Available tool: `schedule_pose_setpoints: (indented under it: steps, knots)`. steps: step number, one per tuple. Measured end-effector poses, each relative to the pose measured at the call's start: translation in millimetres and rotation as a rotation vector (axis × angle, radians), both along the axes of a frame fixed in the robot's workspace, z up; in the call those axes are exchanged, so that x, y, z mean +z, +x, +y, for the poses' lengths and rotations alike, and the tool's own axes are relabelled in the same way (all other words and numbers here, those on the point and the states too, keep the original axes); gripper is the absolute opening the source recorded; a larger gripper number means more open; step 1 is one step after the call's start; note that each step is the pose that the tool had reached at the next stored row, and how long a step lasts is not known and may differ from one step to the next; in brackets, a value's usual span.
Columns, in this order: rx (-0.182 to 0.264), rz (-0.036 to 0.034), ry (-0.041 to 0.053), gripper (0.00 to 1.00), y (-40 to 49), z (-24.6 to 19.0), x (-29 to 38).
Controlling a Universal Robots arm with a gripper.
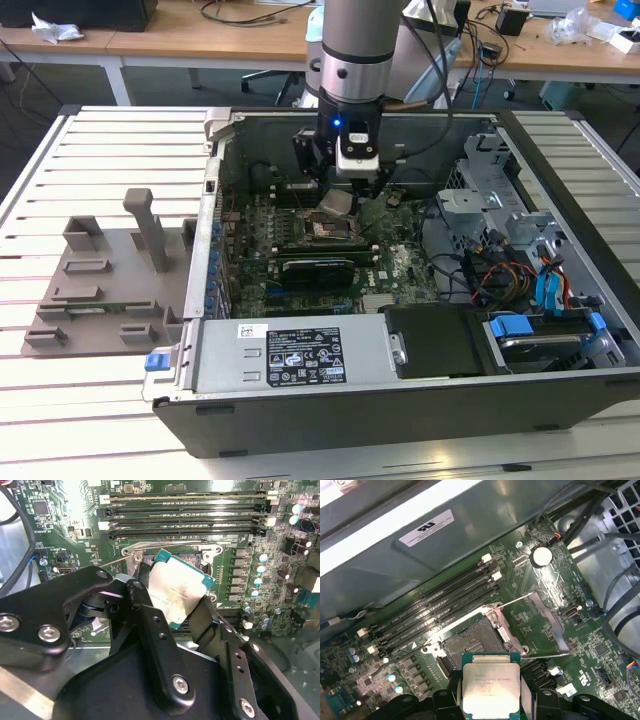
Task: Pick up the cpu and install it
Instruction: 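Place the cpu into insertion slot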
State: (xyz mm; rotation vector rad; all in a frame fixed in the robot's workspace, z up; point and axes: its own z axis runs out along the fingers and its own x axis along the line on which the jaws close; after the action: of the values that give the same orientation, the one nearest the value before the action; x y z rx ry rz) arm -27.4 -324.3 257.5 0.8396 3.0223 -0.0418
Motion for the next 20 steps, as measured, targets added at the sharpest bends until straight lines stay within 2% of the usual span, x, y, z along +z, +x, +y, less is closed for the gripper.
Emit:
schedule_pose_setpoints:
  steps: [3,6,8,20]
  knots:
    - [-0.029,0.0,0.0,0.55,0.0,0.0,-0.2]
    - [-0.126,0.0,-0.0007,0.55,0.0,0.0,-1.0]
    - [-0.166,-0.0001,-0.0019,0.55,0.0,0.0,-1.2]
    - [-0.281,-0.0002,-0.0041,0.55,0.0,0.0,-2.1]
